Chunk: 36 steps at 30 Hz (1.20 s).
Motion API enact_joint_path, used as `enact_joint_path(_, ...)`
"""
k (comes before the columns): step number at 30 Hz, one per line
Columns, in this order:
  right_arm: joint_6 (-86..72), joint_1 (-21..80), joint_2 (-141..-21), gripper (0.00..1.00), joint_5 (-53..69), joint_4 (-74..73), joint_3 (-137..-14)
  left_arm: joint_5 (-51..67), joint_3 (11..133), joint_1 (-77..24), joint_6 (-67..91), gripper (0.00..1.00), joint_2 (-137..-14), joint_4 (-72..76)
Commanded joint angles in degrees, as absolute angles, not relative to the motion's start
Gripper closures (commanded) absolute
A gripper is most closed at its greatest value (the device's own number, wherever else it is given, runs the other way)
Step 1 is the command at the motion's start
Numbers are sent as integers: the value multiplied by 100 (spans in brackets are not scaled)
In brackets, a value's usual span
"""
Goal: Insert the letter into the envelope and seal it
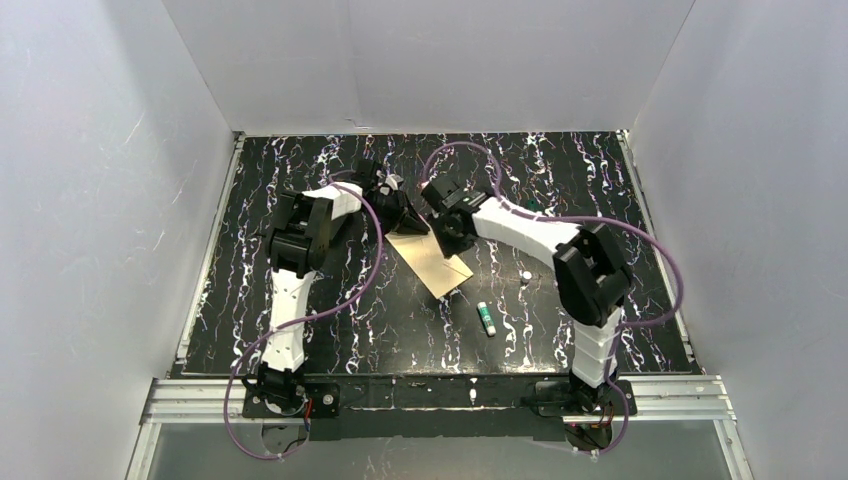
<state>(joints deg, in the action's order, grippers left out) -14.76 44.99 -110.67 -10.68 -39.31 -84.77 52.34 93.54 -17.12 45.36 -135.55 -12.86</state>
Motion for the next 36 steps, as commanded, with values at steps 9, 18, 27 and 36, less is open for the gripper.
enact_joint_path(9, -2726, 3850, -9308, 31, -1483, -4818, -7353, 4272, 9461, -1608, 3377, 54, -11159, -2680)
enact_joint_path(18, -2552, 4162, -8523, 27, -88, -4554, -5976, 1061, 8560, -1477, 2393, 4, -8954, -3571)
enact_joint_path(27, -2862, 4816, -8788, 36, -1221, -4458, -5601, 757, 7923, -1142, 2436, 2, -7978, -3404)
enact_joint_path(36, -2686, 4816, -9171, 47, -1068, -3806, -5509, 956, 7798, -1080, 2488, 2, -7860, -3362)
